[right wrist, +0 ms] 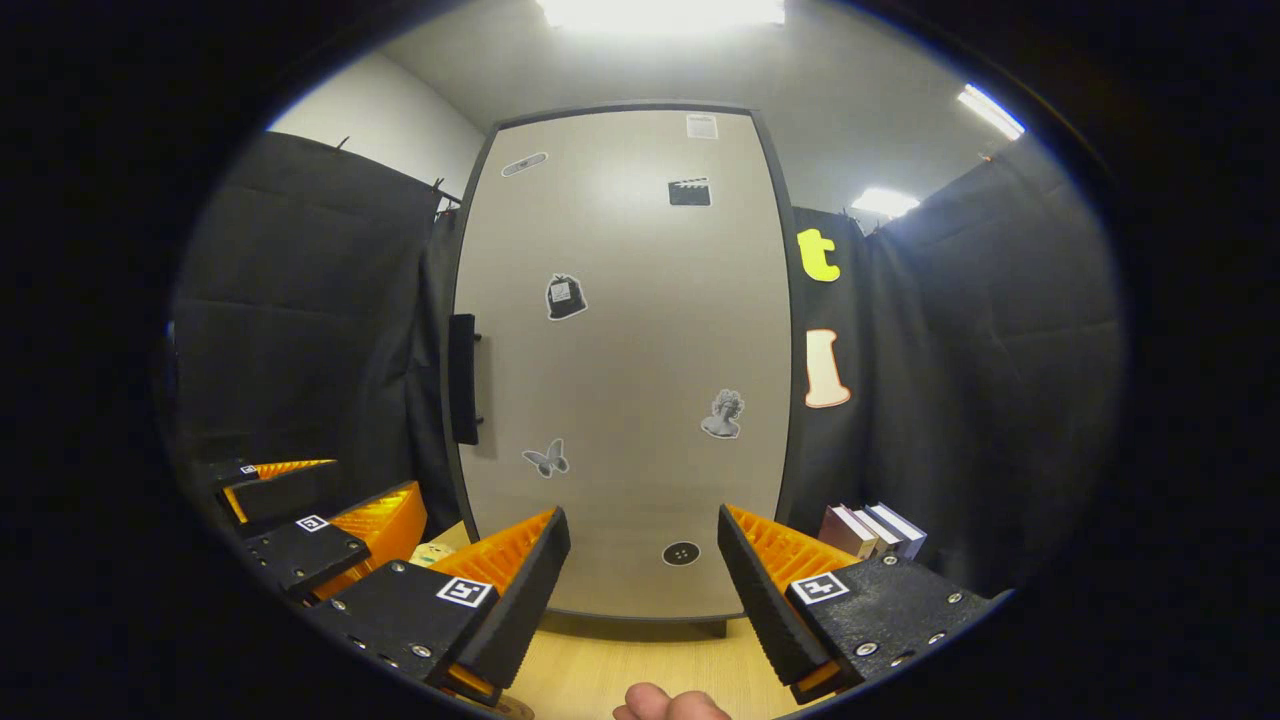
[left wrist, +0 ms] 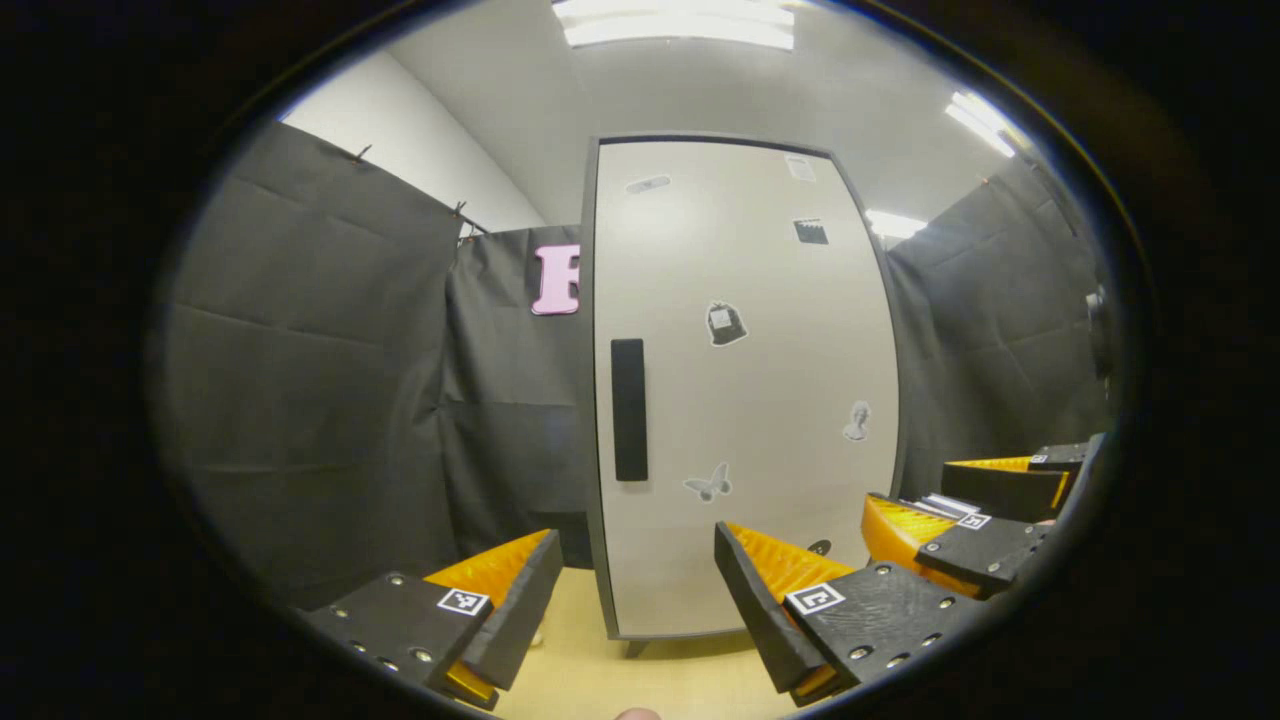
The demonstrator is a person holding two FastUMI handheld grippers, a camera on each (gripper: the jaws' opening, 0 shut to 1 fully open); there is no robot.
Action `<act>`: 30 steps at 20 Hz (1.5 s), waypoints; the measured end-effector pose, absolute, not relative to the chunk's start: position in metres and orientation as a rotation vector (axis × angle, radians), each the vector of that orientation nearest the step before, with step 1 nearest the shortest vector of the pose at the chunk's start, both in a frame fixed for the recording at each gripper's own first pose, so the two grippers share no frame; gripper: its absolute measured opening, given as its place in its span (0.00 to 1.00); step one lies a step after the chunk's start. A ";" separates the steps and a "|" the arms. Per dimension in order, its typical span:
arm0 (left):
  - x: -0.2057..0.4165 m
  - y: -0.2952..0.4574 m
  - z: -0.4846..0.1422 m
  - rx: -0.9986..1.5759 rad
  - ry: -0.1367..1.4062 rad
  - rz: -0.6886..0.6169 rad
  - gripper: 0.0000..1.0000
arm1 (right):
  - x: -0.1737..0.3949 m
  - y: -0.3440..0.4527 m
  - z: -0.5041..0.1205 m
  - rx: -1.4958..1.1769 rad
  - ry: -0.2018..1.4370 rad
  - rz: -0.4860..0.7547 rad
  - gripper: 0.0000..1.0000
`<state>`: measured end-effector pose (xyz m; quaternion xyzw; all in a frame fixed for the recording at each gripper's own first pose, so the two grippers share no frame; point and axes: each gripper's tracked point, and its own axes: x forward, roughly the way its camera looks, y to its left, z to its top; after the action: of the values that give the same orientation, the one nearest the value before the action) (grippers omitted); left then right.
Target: Open the cabinet door with the right hand, grasp the bottle in the cabinet with the left hand and place it on the coaster, then close the cabinet door with the right hand.
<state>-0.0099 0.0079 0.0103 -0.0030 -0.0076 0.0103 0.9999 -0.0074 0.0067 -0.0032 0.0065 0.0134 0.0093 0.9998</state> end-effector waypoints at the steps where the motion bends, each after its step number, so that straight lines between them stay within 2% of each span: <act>1: -0.010 0.009 0.010 -0.011 -0.019 0.022 0.92 | -0.007 0.006 -0.002 0.005 0.017 0.013 0.93; 10: -0.007 0.010 0.009 -0.039 -0.012 -0.001 0.92 | -0.008 -0.002 0.002 -0.001 0.022 -0.022 0.93; 30: 0.001 0.015 0.009 -0.042 -0.011 -0.023 0.92 | 0.003 0.002 0.002 0.004 0.036 -0.008 0.94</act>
<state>0.0015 0.0148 0.0090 -0.0210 -0.0054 -0.0115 0.9997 0.0027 0.0017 0.0020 0.0021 0.0181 -0.0039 0.9998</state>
